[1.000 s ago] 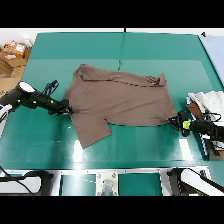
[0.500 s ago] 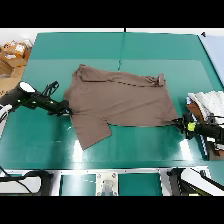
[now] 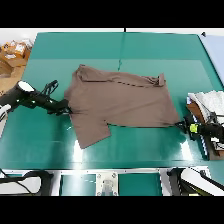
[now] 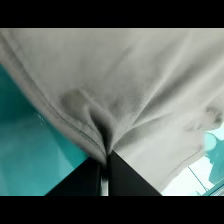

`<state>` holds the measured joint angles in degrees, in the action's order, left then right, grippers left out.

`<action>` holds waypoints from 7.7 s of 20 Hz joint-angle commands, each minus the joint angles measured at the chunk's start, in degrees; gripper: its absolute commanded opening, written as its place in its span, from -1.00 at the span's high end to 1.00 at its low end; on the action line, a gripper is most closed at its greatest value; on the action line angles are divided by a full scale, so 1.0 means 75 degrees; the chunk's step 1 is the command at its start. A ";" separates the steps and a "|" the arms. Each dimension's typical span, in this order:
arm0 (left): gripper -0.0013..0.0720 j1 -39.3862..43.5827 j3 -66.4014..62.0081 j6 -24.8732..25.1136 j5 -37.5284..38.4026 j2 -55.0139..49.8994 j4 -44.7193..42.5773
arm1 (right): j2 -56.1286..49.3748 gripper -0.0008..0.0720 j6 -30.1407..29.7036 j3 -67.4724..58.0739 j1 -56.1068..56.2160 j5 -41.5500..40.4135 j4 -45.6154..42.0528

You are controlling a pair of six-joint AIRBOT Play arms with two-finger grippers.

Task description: Fold the shirts.

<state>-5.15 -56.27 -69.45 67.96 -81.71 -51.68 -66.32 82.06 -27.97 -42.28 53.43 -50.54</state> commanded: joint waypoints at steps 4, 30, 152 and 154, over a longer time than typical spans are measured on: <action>0.90 -0.0003 -0.1894 -0.0035 0.0291 0.2296 0.0096 | 0.1716 0.94 -0.0420 -0.3238 -0.0003 0.1953 0.1489; 0.89 0.0227 -0.4642 -0.0848 -0.1075 0.1801 -0.0157 | 0.1139 0.94 -0.0641 -0.5298 0.1932 -0.0702 0.1935; -0.23 -0.0481 -0.2171 -0.0076 -0.0172 -0.0737 0.1754 | -0.4389 -0.49 -0.2696 -0.6152 0.1486 0.2366 0.0087; 0.81 -0.0391 -0.2171 0.0105 -0.0172 -0.0737 0.1757 | -0.4806 -0.49 -0.2838 -0.6178 0.1489 0.2366 0.0347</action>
<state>-8.62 -72.27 -69.63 64.62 -87.20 -38.46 -98.78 65.17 -73.93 -30.57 69.14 -49.74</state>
